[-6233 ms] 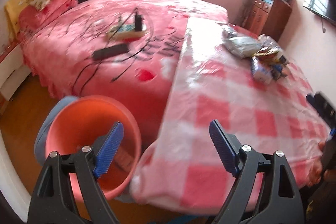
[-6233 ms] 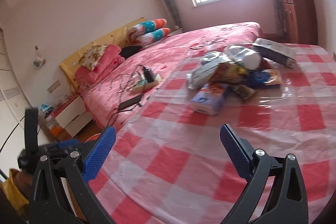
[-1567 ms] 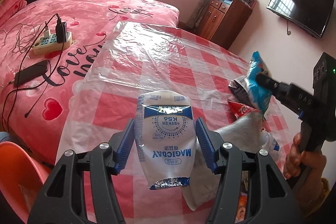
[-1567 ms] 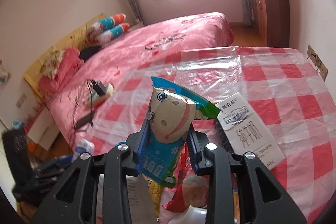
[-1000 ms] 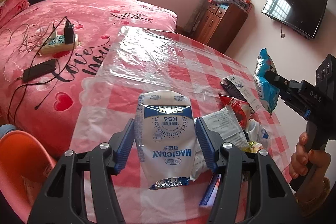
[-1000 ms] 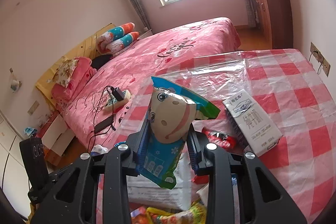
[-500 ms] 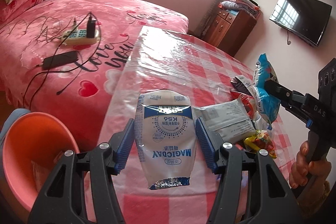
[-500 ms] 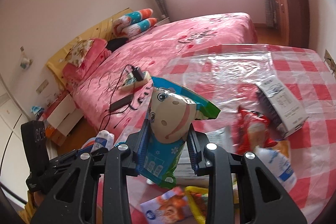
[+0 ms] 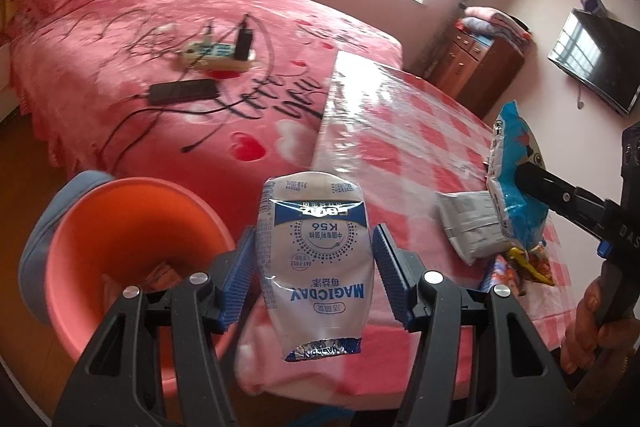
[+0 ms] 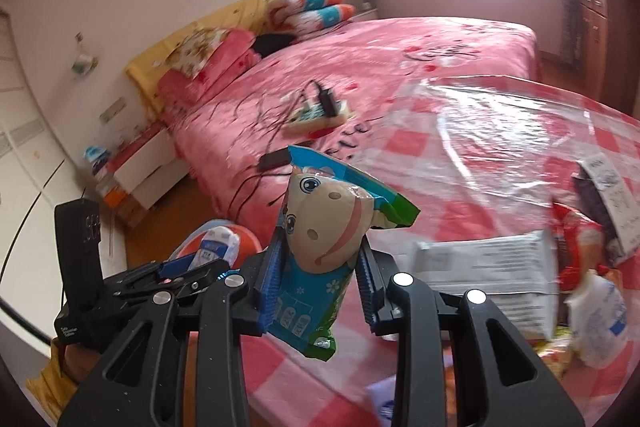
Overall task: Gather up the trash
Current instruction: 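Carry the pouch and snack bag to the orange bucket and open both tools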
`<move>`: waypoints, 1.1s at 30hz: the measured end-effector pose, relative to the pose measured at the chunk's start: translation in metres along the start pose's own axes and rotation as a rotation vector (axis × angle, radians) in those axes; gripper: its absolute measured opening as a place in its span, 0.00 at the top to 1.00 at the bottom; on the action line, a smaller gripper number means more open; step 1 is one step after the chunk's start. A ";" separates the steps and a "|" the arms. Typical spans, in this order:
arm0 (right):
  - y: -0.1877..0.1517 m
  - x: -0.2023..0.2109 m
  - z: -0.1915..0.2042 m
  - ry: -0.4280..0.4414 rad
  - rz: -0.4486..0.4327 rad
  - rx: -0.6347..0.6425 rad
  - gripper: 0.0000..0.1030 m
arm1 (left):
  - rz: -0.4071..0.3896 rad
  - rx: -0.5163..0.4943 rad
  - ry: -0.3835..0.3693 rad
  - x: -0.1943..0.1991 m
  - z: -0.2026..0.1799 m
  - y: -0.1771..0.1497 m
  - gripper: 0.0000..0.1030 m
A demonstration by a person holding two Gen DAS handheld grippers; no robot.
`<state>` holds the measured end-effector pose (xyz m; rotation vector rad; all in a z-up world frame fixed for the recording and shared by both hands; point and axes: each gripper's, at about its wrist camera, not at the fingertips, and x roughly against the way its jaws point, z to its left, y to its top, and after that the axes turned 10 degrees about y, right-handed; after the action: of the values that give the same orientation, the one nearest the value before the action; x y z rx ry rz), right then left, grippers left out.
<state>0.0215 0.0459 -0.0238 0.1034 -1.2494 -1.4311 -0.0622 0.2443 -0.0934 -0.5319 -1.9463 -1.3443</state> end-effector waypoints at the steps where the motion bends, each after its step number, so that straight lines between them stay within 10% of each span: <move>1: 0.000 -0.007 0.007 0.012 0.013 0.013 0.66 | 0.001 0.010 0.011 0.001 0.006 -0.001 0.42; 23: -0.026 -0.161 0.116 0.161 0.288 0.218 0.63 | 0.045 0.161 0.274 -0.001 0.124 -0.031 0.38; 26: -0.031 -0.173 0.112 0.165 0.303 0.193 0.31 | 0.067 0.176 0.323 -0.009 0.132 -0.035 0.21; 33: -0.025 -0.136 0.093 0.118 0.203 0.171 0.19 | 0.064 0.216 0.335 -0.009 0.140 -0.038 0.20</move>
<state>-0.0144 0.1994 -0.0795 0.1699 -1.2457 -1.1272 -0.1253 0.3598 -0.1542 -0.2435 -1.7528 -1.0873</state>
